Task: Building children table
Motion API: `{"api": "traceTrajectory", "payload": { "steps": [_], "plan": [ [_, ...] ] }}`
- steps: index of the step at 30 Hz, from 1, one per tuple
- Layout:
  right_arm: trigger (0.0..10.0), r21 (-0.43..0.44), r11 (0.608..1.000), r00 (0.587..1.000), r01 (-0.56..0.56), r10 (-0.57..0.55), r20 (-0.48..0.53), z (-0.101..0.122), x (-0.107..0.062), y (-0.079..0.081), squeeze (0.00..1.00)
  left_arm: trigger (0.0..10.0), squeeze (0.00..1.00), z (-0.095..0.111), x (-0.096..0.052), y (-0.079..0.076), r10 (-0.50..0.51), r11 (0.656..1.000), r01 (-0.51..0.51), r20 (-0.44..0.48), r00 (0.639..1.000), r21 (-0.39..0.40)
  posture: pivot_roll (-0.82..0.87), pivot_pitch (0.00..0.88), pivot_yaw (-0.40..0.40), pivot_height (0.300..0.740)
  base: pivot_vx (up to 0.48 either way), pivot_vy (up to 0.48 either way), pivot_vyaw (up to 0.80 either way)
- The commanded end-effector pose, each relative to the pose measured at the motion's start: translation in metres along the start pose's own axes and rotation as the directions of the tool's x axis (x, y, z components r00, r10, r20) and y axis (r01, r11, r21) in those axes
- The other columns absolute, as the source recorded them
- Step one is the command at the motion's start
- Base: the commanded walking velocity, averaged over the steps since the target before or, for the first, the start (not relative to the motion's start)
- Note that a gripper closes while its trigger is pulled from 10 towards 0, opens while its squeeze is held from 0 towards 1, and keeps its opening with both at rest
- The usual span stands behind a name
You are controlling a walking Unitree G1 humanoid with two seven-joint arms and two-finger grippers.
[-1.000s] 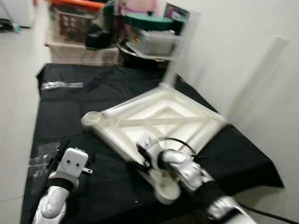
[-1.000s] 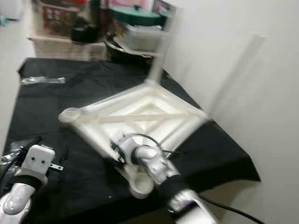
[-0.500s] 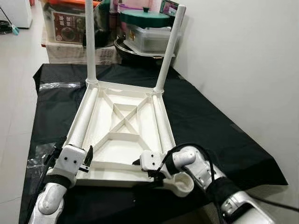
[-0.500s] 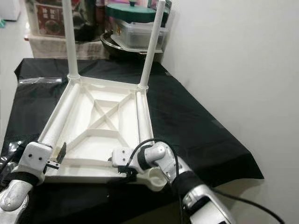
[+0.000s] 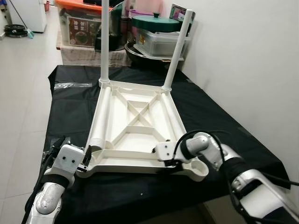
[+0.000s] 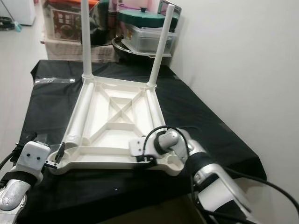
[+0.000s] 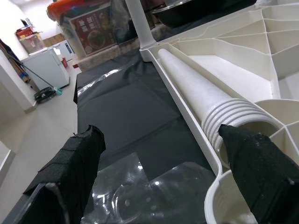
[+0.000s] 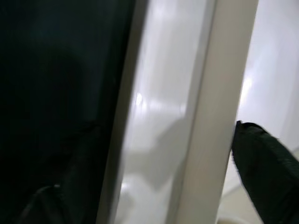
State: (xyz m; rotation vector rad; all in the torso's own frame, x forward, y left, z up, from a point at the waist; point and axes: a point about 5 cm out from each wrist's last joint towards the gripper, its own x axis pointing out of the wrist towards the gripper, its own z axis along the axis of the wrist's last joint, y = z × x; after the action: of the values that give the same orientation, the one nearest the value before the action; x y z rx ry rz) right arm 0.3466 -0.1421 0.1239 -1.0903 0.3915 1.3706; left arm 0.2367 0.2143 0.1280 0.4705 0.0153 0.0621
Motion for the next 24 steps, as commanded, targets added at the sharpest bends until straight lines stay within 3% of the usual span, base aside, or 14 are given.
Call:
{"api": "traceTrajectory", "payload": {
  "steps": [1,4,11,14,15,16,17,18,19,20,21,22,23,24],
  "plan": [
    [10.0,0.012,1.0,1.0,0.019,-0.019,0.011,-0.004,-0.002,0.002,1.0,10.0,0.0,0.002,0.0,-0.003,-0.022,1.0,0.022,0.013,1.0,0.001,0.1,0.0,-0.174,0.74,0.0,0.0,0.0],
    [10.0,0.024,0.999,0.999,0.025,-0.026,0.045,-0.001,-0.004,0.0,1.0,10.0,0.0,0.002,0.001,-0.003,-0.023,1.0,0.023,0.014,1.0,0.0,0.1,0.0,-0.171,0.74,0.0,0.0,0.0],
    [10.0,0.102,0.994,0.956,0.045,-0.072,0.284,0.025,-0.021,-0.021,1.0,10.0,0.0,0.004,0.002,-0.002,-0.022,1.0,0.023,0.025,0.999,-0.005,0.09,0.0,-0.164,0.74,0.0,0.0,0.0],
    [10.0,0.236,0.962,0.806,0.138,-0.247,0.537,0.059,-0.045,-0.048,1.0,10.0,0.0,0.012,0.003,0.001,-0.002,1.0,0.005,0.072,0.997,-0.029,0.09,0.0,-0.161,0.74,0.0,0.0,0.0],
    [10.0,0.236,0.962,0.806,0.138,-0.247,0.537,0.059,-0.045,-0.048,1.0,10.0,0.0,0.012,0.003,0.001,-0.002,1.0,0.005,0.072,0.997,-0.029,0.09,0.0,-0.161,0.74,0.0,0.0,0.0],
    [10.0,0.298,0.935,0.738,0.191,-0.337,0.585,0.068,-0.049,-0.057,1.0,10.0,0.0,0.015,0.004,0.002,0.006,0.999,-0.003,0.09,0.996,-0.04,0.09,0.0,-0.158,0.74,0.0,0.0,0.0],
    [10.0,0.298,0.935,0.738,0.191,-0.337,0.585,0.068,-0.049,-0.057,1.0,10.0,0.0,0.015,0.004,0.002,0.006,0.999,-0.003,0.09,0.996,-0.04,0.09,0.0,-0.158,0.74,0.0,0.0,0.0],
    [10.0,0.404,0.876,0.657,0.263,-0.47,0.59,0.074,-0.052,-0.067,1.0,10.0,0.0,0.018,0.005,0.002,0.011,0.999,-0.006,0.107,0.994,-0.047,0.09,0.0,-0.158,0.74,0.0,0.0,0.0],
    [10.0,0.404,0.876,0.657,0.263,-0.47,0.59,0.074,-0.052,-0.067,1.0,10.0,0.0,0.018,0.005,0.002,0.011,0.999,-0.006,0.107,0.994,-0.047,0.09,0.0,-0.158,0.74,0.0,0.0,0.0],
    [10.0,0.507,0.79,0.572,0.344,-0.605,0.554,0.075,-0.053,-0.075,1.0,10.0,0.0,0.02,0.005,0.002,0.016,0.998,-0.01,0.117,0.993,-0.054,0.09,0.0,-0.154,0.74,0.0,0.0,0.0],
    [10.0,0.507,0.79,0.572,0.344,-0.605,0.554,0.075,-0.053,-0.075,1.0,10.0,0.0,0.02,0.005,0.002,0.016,0.998,-0.01,0.117,0.993,-0.054,0.09,0.0,-0.154,0.74,0.0,0.0,0.0],
    [10.0,0.609,0.685,0.487,0.401,-0.722,0.491,0.073,-0.052,-0.08,0.97,10.0,0.0,0.021,0.005,0.001,0.019,0.998,-0.012,0.122,0.992,-0.059,0.09,0.0,-0.15,0.74,0.0,0.0,0.0],
    [10.0,0.609,0.685,0.487,0.401,-0.722,0.491,0.073,-0.052,-0.08,0.97,10.0,0.0,0.021,0.005,0.001,0.019,0.998,-0.012,0.122,0.992,-0.059,0.09,0.0,-0.15,0.74,0.0,0.0,0.0],
    [10.0,0.692,0.544,0.398,0.475,-0.834,0.382,0.068,-0.049,-0.081,0.0,10.0,0.0,0.021,0.003,-0.002,0.023,0.997,-0.015,0.121,0.992,-0.07,0.08,0.0,-0.146,0.74,0.0,0.0,0.0]
  ]
}}
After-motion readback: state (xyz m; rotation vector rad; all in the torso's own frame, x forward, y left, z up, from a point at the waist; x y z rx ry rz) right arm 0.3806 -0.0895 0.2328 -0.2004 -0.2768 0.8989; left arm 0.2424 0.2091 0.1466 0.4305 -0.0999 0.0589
